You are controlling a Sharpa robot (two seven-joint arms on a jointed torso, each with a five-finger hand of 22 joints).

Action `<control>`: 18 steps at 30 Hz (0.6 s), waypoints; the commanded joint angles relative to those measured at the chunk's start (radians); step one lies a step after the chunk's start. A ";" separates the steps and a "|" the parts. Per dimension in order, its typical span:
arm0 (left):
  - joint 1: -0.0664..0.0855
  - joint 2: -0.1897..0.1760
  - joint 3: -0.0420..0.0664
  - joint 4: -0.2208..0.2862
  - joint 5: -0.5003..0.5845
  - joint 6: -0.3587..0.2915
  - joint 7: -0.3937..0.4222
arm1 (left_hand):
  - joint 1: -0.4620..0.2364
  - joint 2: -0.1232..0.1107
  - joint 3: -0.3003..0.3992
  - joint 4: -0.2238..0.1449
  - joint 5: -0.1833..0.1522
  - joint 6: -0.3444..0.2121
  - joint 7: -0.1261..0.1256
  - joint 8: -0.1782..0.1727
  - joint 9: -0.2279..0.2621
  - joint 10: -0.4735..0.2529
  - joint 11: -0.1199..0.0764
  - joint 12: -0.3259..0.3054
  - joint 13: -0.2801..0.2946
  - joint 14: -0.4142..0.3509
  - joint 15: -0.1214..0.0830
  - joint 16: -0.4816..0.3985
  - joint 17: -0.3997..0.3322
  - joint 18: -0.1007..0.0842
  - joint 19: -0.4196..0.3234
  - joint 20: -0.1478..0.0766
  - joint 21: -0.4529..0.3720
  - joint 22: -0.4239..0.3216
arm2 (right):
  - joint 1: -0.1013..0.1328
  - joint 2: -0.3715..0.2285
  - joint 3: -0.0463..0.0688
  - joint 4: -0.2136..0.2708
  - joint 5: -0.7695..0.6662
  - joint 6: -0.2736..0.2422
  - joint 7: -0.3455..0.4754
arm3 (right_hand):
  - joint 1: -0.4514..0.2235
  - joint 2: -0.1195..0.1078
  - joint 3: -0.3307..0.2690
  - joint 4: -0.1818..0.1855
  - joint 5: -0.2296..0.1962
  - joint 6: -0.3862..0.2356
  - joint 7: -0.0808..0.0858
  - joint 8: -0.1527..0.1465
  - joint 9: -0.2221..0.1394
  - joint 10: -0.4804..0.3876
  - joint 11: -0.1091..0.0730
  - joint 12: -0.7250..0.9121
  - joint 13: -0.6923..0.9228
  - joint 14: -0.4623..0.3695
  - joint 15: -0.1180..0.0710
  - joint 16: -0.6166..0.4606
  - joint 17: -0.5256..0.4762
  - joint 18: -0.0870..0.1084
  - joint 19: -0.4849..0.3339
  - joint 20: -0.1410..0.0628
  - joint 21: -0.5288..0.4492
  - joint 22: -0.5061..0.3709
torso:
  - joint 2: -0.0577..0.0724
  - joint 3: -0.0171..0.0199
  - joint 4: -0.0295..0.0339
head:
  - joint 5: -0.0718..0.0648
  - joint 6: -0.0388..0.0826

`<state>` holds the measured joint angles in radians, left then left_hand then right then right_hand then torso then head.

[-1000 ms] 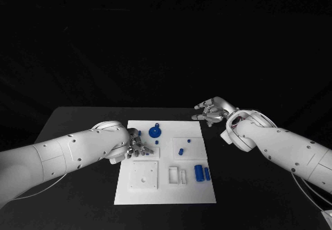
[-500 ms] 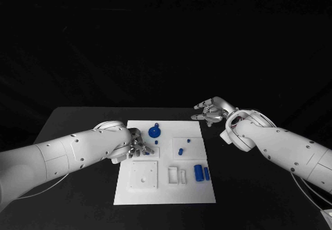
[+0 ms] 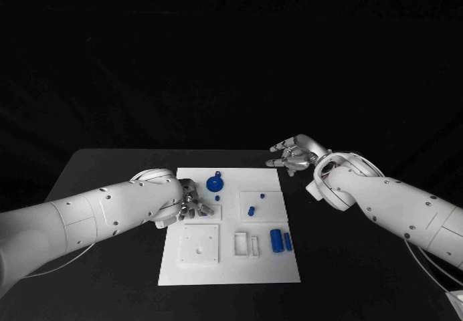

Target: Assemble the parts on the task board

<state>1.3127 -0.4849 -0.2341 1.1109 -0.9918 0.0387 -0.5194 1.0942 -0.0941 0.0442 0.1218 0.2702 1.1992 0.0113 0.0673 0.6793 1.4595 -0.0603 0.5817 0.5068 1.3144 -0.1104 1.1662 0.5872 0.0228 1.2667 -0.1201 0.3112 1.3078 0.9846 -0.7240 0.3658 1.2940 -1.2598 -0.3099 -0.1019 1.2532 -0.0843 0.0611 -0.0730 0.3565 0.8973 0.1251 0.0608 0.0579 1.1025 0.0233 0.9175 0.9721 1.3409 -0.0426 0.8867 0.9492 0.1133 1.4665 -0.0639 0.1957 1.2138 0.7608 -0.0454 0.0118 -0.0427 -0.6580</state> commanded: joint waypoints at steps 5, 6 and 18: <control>-0.004 0.006 0.000 -0.002 -0.010 0.018 -0.009 | 0.000 0.008 0.005 0.003 0.004 -0.007 -0.002 0.000 0.005 -0.007 0.000 0.005 0.002 -0.008 -0.001 0.006 -0.001 -0.019 0.000 -0.008 0.001 0.019 | -0.001 0.000 0.001 0.001 0.000 0.013 0.007 | -0.002 -0.007 -0.002 0.006 0.005 -0.010 0.000 -0.003 0.000 -0.004 -0.001 -0.001 -0.001 -0.001 -0.003 -0.001 -0.001 0.021 0.032 0.000 -0.002 -0.002 | 0.000 -0.0001 0.0001 | -0.002 -0.001; -0.004 0.006 0.000 -0.002 -0.010 0.018 -0.010 | 0.000 0.008 0.005 0.003 0.004 -0.007 -0.002 0.000 0.005 -0.007 0.000 0.005 0.002 -0.008 -0.001 0.006 -0.001 -0.019 0.000 -0.008 0.001 0.019 | -0.001 0.000 0.001 0.001 0.000 0.013 0.007 | -0.002 -0.007 -0.002 0.006 0.005 -0.010 0.000 -0.003 0.000 -0.004 -0.001 -0.001 -0.001 -0.001 -0.003 -0.001 -0.001 0.021 0.032 0.000 -0.002 -0.002 | 0.000 -0.0001 0.0001 | -0.002 -0.001; -0.005 0.008 0.000 -0.005 -0.011 0.011 -0.017 | 0.008 0.072 -0.026 -0.050 0.012 -0.011 -0.007 0.000 0.053 -0.008 -0.003 0.007 0.001 -0.009 -0.004 0.008 -0.005 -0.021 -0.001 -0.011 0.006 0.019 | -0.001 0.000 0.001 0.001 0.001 0.014 0.008 | -0.002 -0.007 -0.002 0.006 0.005 -0.010 0.000 -0.003 0.000 -0.004 -0.001 -0.001 -0.001 -0.001 -0.003 -0.001 -0.001 0.021 0.032 0.000 -0.002 -0.002 | 0.000 0.0003 0.0003 | -0.004 0.000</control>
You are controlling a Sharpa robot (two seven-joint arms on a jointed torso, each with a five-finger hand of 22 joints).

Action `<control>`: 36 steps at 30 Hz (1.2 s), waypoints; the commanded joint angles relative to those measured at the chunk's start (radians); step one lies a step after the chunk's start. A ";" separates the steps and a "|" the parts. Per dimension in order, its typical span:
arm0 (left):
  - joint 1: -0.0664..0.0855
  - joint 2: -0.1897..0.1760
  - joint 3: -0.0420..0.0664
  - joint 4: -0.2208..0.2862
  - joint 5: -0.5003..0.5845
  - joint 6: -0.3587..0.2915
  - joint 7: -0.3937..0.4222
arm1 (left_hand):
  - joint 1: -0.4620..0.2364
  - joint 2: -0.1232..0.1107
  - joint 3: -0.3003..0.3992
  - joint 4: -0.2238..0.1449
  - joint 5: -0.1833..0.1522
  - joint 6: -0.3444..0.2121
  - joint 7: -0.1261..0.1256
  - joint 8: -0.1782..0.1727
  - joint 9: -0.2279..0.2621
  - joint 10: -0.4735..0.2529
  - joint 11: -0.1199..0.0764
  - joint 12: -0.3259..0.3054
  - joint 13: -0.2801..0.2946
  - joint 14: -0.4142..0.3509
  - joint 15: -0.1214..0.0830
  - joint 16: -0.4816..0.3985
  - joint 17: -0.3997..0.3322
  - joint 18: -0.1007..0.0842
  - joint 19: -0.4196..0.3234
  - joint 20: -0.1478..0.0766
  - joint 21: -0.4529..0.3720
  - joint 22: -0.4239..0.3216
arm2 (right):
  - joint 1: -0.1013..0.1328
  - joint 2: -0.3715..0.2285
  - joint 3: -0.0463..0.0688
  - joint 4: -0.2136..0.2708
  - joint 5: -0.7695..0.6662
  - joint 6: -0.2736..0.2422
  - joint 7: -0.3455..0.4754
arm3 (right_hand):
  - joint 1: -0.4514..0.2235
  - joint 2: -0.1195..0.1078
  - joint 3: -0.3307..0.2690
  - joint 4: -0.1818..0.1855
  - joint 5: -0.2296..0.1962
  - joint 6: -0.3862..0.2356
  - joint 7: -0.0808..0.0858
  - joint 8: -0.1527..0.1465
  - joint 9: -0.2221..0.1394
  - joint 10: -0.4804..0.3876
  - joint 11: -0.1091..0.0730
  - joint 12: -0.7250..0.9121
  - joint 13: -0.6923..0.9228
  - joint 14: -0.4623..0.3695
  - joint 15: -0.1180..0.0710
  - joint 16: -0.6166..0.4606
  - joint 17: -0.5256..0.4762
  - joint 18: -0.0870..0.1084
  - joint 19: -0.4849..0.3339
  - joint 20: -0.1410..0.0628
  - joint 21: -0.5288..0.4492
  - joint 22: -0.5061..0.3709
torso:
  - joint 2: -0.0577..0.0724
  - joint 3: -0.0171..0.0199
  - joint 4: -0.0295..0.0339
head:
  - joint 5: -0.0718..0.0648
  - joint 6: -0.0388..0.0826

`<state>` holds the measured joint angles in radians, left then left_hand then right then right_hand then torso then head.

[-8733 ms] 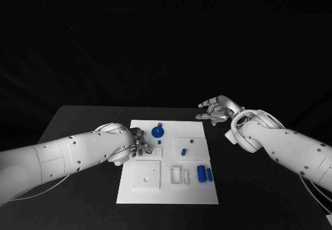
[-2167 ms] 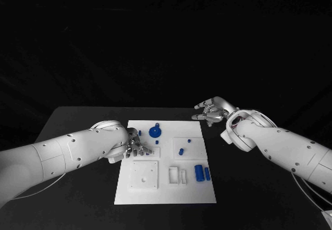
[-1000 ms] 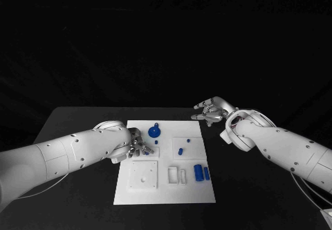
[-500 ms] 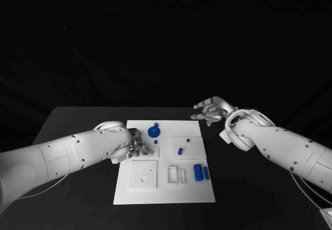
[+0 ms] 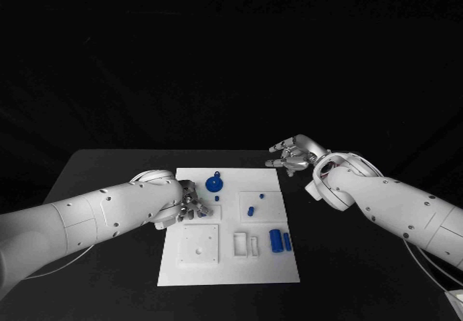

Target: Assemble the parts on the task board

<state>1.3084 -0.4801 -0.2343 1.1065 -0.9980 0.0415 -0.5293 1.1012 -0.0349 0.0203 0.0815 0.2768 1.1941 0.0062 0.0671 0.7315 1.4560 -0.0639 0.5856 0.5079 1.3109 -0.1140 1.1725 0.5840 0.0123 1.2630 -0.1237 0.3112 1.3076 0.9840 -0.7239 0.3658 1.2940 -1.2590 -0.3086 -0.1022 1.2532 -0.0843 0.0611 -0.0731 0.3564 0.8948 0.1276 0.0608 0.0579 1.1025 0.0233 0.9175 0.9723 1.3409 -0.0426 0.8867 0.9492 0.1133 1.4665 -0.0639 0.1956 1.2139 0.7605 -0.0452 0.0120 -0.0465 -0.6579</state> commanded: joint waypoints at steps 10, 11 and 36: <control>-0.004 0.006 0.000 -0.009 -0.005 0.012 -0.011 | 0.008 0.064 -0.023 -0.053 0.011 -0.013 -0.002 -0.001 -0.003 -0.007 0.000 0.002 -0.001 -0.006 -0.001 0.001 -0.003 -0.012 0.003 -0.008 0.005 0.019 | -0.001 0.000 0.001 0.000 0.000 0.014 0.008 | -0.002 -0.005 -0.004 0.009 0.006 -0.003 -0.002 -0.003 0.000 -0.002 -0.002 0.001 -0.001 0.000 -0.004 -0.001 -0.001 0.021 0.033 0.000 -0.001 -0.003 | 0.000 0.0002 -0.0006 | -0.003 -0.001; -0.005 0.006 0.000 -0.010 -0.005 0.013 -0.012 | 0.007 0.065 -0.023 -0.053 0.011 -0.014 -0.002 -0.001 -0.004 -0.007 0.000 0.002 -0.001 -0.006 -0.001 0.001 -0.003 -0.012 0.003 -0.008 0.005 0.019 | -0.001 0.000 0.001 0.000 0.000 0.014 0.008 | -0.002 -0.005 -0.004 0.009 0.006 -0.003 -0.002 -0.003 0.000 -0.002 -0.002 0.001 -0.001 0.000 -0.004 -0.001 -0.001 0.021 0.033 0.000 -0.001 -0.003 | 0.001 0.0001 -0.0007 | -0.004 -0.001; -0.009 -0.034 0.004 0.044 0.025 -0.047 0.025 | 0.038 0.140 0.156 -0.245 0.248 -0.033 0.007 0.001 0.006 0.002 0.004 -0.004 -0.007 0.000 0.000 0.004 -0.003 -0.002 -0.002 -0.006 0.021 0.021 | -0.011 0.004 0.001 -0.007 0.002 0.022 0.009 | -0.003 -0.005 -0.003 0.008 0.009 -0.004 -0.002 -0.003 0.000 -0.001 -0.002 0.002 0.000 0.000 -0.004 -0.001 -0.001 0.021 0.032 0.000 0.001 -0.003 | -0.001 -0.0003 0.0020 | -0.006 -0.003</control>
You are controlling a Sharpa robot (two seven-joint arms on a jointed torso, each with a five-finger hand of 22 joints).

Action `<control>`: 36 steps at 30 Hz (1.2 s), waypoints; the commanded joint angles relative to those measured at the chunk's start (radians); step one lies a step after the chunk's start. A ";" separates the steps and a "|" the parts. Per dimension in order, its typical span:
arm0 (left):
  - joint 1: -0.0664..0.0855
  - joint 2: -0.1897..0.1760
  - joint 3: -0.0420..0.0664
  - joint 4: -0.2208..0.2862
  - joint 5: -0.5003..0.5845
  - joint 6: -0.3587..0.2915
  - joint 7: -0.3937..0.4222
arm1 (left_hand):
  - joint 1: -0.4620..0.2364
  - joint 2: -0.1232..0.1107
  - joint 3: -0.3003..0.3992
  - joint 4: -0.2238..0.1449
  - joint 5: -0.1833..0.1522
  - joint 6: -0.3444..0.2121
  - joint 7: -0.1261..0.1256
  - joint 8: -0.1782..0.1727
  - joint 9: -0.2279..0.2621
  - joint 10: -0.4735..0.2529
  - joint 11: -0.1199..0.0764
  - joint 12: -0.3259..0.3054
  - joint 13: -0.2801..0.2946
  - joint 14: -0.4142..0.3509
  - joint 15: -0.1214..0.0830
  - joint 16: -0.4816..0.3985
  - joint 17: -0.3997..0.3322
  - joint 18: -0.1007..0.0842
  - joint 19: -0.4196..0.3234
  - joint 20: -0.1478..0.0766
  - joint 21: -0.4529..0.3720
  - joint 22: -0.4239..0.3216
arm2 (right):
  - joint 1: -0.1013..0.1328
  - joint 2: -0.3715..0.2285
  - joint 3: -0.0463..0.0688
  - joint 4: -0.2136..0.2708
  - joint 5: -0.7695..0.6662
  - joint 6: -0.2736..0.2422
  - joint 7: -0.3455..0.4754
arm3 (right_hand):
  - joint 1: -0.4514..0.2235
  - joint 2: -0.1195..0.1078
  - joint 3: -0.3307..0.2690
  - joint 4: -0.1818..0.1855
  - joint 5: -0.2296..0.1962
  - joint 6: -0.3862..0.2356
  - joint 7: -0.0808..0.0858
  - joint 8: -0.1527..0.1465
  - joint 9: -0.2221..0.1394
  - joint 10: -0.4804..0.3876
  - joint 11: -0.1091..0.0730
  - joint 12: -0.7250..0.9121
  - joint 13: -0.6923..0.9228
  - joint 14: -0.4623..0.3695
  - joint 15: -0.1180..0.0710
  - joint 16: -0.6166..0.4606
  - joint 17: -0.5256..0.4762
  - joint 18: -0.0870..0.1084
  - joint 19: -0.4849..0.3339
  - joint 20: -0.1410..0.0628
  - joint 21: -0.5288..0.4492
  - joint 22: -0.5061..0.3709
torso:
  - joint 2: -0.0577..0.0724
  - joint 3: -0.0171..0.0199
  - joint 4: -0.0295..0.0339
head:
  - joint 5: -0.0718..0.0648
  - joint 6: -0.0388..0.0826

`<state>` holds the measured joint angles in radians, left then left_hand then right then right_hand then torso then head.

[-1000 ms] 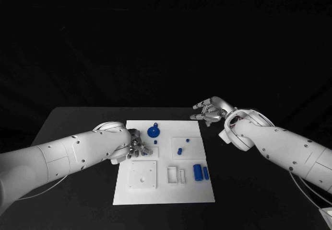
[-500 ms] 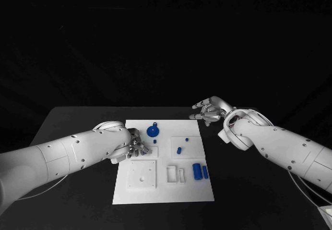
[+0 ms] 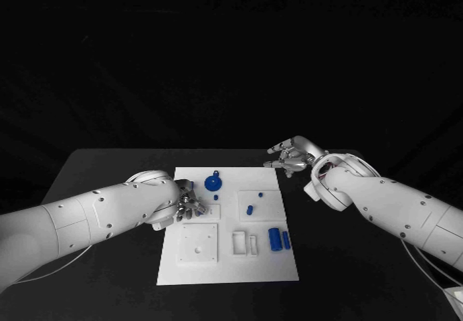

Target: Assemble the parts on the task board

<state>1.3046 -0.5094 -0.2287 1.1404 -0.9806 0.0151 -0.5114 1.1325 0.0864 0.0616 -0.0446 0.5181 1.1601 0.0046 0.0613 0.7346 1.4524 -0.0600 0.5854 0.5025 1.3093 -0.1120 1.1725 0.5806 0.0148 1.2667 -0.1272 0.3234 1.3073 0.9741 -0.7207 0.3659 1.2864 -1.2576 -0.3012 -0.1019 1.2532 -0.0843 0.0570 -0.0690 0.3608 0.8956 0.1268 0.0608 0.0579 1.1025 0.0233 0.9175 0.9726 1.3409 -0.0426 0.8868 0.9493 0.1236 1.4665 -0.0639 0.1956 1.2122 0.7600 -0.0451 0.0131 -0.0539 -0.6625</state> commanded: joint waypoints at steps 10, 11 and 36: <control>-0.004 -0.028 0.023 0.046 0.016 -0.029 0.013 | -0.005 0.034 0.143 -0.159 0.013 0.011 0.010 0.007 0.015 0.014 0.001 -0.004 -0.003 0.005 0.000 0.006 0.001 0.004 -0.011 0.001 0.026 0.021 | -0.001 0.003 0.000 -0.002 0.001 0.019 0.010 | -0.003 -0.005 0.001 0.004 0.004 -0.005 -0.002 -0.003 0.000 -0.001 -0.002 0.002 0.000 0.000 -0.004 -0.001 -0.001 0.010 0.032 0.000 0.001 -0.001 | -0.001 -0.0003 0.0008 | 0.006 0.009; -0.004 -0.030 0.027 0.049 0.017 -0.029 0.013 | -0.005 0.035 0.144 -0.160 0.013 0.011 0.010 0.007 0.015 0.015 0.001 -0.004 -0.003 0.006 0.000 0.006 0.002 0.004 -0.012 0.001 0.026 0.021 | -0.001 0.003 0.000 -0.002 0.001 0.019 0.010 | -0.003 -0.005 0.001 0.004 0.004 -0.005 -0.002 -0.003 0.000 -0.001 -0.002 0.002 0.000 0.000 -0.004 -0.001 -0.001 0.010 0.032 0.000 0.001 -0.001 | -0.001 -0.0003 0.0009 | 0.006 0.009; 0.026 -0.081 0.085 0.057 0.299 0.155 0.162 | -0.012 0.057 0.172 -0.197 0.000 0.011 0.013 0.006 0.036 0.000 0.003 -0.001 0.001 -0.004 0.002 0.007 0.000 0.010 -0.030 0.004 0.048 0.020 | -0.017 0.024 0.000 0.049 -0.105 0.015 0.098 | 0.015 0.022 0.044 -0.116 -0.041 0.062 -0.005 -0.001 0.002 0.011 -0.006 0.017 0.012 0.007 -0.007 0.017 0.015 0.011 0.033 -0.004 0.011 0.011 | 0.001 0.0009 -0.0012 | 0.007 0.025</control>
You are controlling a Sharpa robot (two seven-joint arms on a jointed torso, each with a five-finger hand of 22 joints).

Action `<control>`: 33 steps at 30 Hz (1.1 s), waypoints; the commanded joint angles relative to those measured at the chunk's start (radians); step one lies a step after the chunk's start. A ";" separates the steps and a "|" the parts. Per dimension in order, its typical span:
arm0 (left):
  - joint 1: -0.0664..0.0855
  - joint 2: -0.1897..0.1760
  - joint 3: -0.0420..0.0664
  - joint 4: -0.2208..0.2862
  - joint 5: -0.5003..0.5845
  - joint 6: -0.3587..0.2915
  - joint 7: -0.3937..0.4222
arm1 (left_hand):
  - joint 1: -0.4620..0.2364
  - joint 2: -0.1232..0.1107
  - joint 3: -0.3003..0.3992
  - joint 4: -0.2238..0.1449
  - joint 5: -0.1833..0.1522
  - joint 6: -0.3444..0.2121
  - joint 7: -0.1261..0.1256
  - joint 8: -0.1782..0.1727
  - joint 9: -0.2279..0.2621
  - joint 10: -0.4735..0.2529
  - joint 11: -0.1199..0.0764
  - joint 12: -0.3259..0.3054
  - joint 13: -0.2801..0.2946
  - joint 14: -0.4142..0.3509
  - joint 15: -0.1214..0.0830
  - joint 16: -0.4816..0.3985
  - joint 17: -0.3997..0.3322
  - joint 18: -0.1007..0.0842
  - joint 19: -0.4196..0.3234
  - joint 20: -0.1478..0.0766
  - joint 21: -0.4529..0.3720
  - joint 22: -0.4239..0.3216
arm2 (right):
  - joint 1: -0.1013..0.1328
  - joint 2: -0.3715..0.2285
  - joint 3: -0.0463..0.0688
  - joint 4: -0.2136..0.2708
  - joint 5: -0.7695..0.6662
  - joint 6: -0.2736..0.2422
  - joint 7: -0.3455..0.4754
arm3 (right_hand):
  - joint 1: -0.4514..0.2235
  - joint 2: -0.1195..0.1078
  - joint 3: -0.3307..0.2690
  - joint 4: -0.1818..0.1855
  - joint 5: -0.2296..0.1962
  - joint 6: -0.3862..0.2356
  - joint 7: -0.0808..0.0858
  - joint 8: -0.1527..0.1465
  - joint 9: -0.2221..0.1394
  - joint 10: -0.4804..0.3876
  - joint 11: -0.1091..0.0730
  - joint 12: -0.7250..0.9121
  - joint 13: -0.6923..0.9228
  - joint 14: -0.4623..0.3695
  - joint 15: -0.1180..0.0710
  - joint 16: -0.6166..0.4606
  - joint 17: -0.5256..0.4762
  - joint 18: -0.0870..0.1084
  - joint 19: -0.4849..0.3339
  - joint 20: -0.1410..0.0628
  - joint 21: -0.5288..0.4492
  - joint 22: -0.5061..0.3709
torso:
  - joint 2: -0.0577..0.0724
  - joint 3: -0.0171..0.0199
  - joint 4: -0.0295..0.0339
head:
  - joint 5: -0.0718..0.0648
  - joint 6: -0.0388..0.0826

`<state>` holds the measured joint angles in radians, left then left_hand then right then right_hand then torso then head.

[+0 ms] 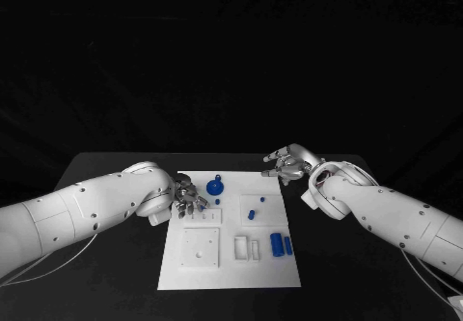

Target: Assemble the parts on the task board

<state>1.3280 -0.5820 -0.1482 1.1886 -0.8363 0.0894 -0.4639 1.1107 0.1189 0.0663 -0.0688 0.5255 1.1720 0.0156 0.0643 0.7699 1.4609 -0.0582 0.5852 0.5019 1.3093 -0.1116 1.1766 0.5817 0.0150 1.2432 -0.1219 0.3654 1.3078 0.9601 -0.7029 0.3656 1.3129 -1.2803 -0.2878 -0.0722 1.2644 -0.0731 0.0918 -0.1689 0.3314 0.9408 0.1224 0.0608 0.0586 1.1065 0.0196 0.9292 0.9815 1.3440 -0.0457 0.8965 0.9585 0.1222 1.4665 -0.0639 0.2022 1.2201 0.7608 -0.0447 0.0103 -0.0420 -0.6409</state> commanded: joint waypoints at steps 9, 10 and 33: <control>0.009 -0.060 0.013 0.049 0.392 0.151 0.323 | 0.014 0.035 0.164 -0.169 -0.018 -0.012 0.003 0.006 0.030 -0.036 0.000 0.015 0.012 -0.023 0.000 0.012 0.001 -0.001 -0.016 -0.007 -0.001 0.020 | -0.011 0.018 -0.013 0.104 -0.200 0.021 0.122 | -0.007 0.020 0.054 -0.075 -0.027 0.052 -0.001 0.000 0.003 0.021 -0.004 0.022 0.021 0.012 -0.005 0.028 0.030 0.014 0.030 -0.005 0.020 0.026 | 0.000 -0.0009 0.0022 | -0.007 0.010; 0.009 -0.067 0.014 0.053 0.415 0.160 0.345 | 0.011 0.037 0.166 -0.167 -0.018 -0.015 0.002 0.005 0.050 -0.046 -0.002 0.022 0.015 -0.029 0.001 0.017 0.001 -0.002 -0.020 -0.007 -0.002 0.020 | -0.011 0.021 -0.016 0.113 -0.216 0.031 0.123 | -0.006 0.020 0.056 -0.078 -0.028 0.053 -0.001 0.000 0.003 0.021 -0.004 0.022 0.022 0.012 -0.005 0.030 0.031 0.014 0.030 -0.005 0.020 0.028 | 0.000 -0.0015 0.0026 | -0.008 0.010; 0.010 -0.095 0.014 0.075 0.506 0.238 0.436 | -0.002 0.045 0.179 -0.174 -0.017 -0.026 0.003 0.003 0.108 -0.068 -0.001 0.043 0.016 -0.045 0.003 0.032 -0.008 -0.002 -0.030 -0.004 0.001 0.020 | -0.020 0.048 -0.061 0.182 -0.273 0.069 0.117 | -0.010 0.022 0.062 -0.093 -0.002 0.018 0.001 -0.001 0.001 0.022 -0.003 0.028 0.032 0.013 -0.004 0.036 0.040 0.016 0.029 -0.003 0.025 0.044 | 0.000 -0.0004 0.0019 | -0.003 0.014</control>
<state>1.3365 -0.6779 -0.1351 1.2610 -0.3555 0.2923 -0.0580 1.0935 0.1411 0.0753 -0.0747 0.5022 1.1462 0.0230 0.0649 0.8763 1.4004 -0.0586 0.6242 0.5178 1.2717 -0.1070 1.2038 0.5751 0.0150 1.2200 -0.1270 0.3654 1.3075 0.9414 -0.6563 0.3051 1.4903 -1.5327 -0.2237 0.0324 1.2567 -0.0587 0.1522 -0.2608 0.3270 0.9653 0.1217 0.0608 0.0596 1.1221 0.0179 0.9523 1.0122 1.3486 -0.0503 0.9273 0.9972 0.1247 1.4666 -0.0639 0.2250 1.2639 0.7606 -0.0463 0.0126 -0.0453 -0.6273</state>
